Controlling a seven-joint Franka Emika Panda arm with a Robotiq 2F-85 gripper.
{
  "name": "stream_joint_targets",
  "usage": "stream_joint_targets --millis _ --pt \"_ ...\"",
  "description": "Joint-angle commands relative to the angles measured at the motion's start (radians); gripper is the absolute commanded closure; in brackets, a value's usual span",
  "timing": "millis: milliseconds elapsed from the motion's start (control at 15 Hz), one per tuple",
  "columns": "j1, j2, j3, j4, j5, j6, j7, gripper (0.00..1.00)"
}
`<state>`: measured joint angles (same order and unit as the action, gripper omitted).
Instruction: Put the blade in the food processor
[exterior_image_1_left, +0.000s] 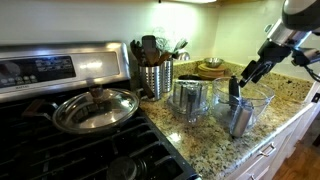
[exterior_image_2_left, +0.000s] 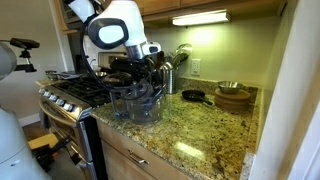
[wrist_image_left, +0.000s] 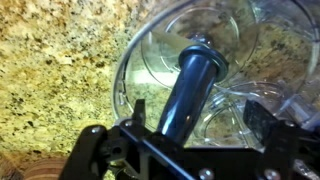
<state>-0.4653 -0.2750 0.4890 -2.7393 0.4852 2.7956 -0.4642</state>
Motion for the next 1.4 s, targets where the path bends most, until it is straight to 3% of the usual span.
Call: stream_joint_targets --millis 0,200,333,400,467,933,1333 --pt "0.173 -0.087 -0.207 0.088 -0.26 -0.237 0.208 0.0" --pt "0.281 -0.08 -0.312 0.182 -0.381 -0.383 0.304 0.0" --pt "0.335 -0.066 -0.361 0.225 -0.401 -0.442 0.319 0.0" --pt "0.354 -0.062 -0.38 0.237 -0.405 -0.461 0.323 0.0" --pt "0.371 -0.072 -0.397 0.204 -0.405 -0.407 0.308 0.0" --pt "0.388 -0.063 -0.414 0.22 -0.406 -0.429 0.31 0.0" --pt "0.417 0.067 -0.441 0.287 -0.387 -0.432 0.336 0.0"
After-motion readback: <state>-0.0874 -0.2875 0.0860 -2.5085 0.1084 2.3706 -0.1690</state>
